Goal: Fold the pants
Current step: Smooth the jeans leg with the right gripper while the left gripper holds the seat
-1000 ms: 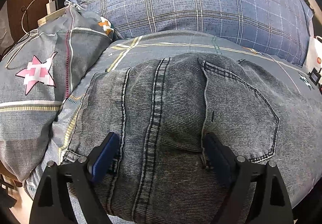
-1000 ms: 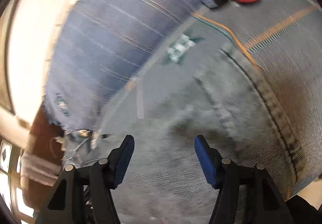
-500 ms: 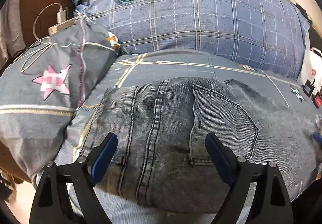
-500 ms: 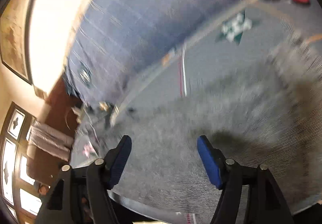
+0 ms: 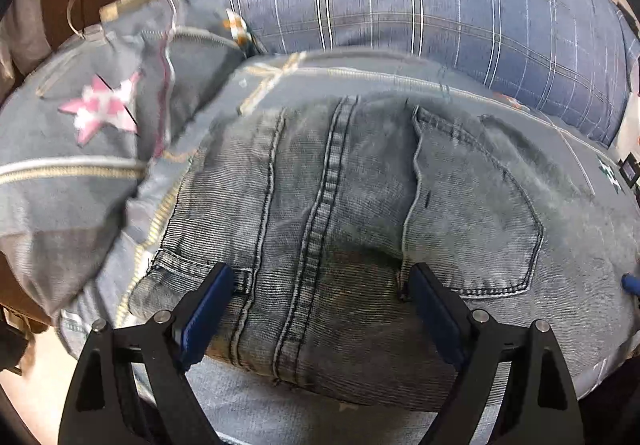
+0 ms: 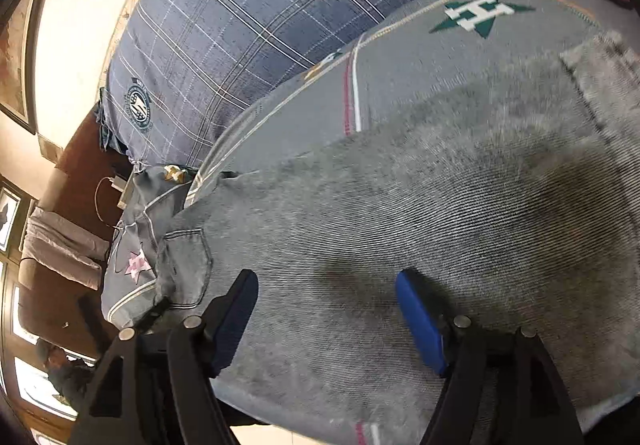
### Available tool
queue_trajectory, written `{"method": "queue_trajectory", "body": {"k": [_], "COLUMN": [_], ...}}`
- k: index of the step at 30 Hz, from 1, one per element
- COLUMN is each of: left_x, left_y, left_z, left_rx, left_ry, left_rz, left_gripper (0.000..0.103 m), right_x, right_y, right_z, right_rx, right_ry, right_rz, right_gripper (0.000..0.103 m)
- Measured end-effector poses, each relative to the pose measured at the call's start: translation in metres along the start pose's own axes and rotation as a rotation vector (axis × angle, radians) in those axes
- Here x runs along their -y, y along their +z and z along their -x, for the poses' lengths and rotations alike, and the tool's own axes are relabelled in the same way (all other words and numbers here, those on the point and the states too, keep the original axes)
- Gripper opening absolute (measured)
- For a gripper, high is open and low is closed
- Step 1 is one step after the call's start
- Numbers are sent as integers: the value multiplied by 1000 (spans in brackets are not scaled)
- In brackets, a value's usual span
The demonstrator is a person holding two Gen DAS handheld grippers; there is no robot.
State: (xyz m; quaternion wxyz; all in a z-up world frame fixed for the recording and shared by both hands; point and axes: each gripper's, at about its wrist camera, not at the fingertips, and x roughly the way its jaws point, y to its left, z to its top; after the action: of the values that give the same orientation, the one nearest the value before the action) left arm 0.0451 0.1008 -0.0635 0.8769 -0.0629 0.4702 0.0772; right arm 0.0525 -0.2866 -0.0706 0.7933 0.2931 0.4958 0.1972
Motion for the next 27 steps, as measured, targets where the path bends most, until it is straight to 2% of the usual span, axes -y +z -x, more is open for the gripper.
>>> {"method": "queue_trajectory", "body": {"k": [4, 6, 7, 10, 14, 19, 21, 23, 25, 27], "left_x": [2, 3, 5, 7, 3, -2, -3, -4, -4, -4], "left_y": [3, 5, 4, 1, 2, 3, 4, 3, 3, 3], "left_z": [13, 18, 16, -1, 0, -3, -4, -5, -7, -6], "left_rx": [43, 72, 70, -1, 22, 24, 22, 22, 22, 23], "left_ry": [1, -12, -11, 16, 0, -9, -9, -8, -8, -7], "left_rz": [10, 4, -9, -42, -20, -15, -9, -8, -10, -13], "left_gripper": [90, 90, 90, 90, 90, 90, 90, 90, 90, 90], "right_x": [-11, -1, 6, 7, 2, 38, 56, 75, 96, 103], "right_y": [1, 1, 0, 2, 21, 57, 68, 76, 81, 82], "right_z": [11, 3, -8, -2, 32, 60, 62, 56, 43, 48], "right_rx": [45, 6, -28, -18, 81, 162, 164, 163, 133, 150], "right_ry": [19, -18, -34, -16, -18, -55, -29, -40, -14, 33], "right_rz": [48, 28, -1, -18, 9, -90, -126, -165, -203, -233], "right_gripper": [75, 76, 76, 76, 76, 76, 76, 76, 76, 76]}}
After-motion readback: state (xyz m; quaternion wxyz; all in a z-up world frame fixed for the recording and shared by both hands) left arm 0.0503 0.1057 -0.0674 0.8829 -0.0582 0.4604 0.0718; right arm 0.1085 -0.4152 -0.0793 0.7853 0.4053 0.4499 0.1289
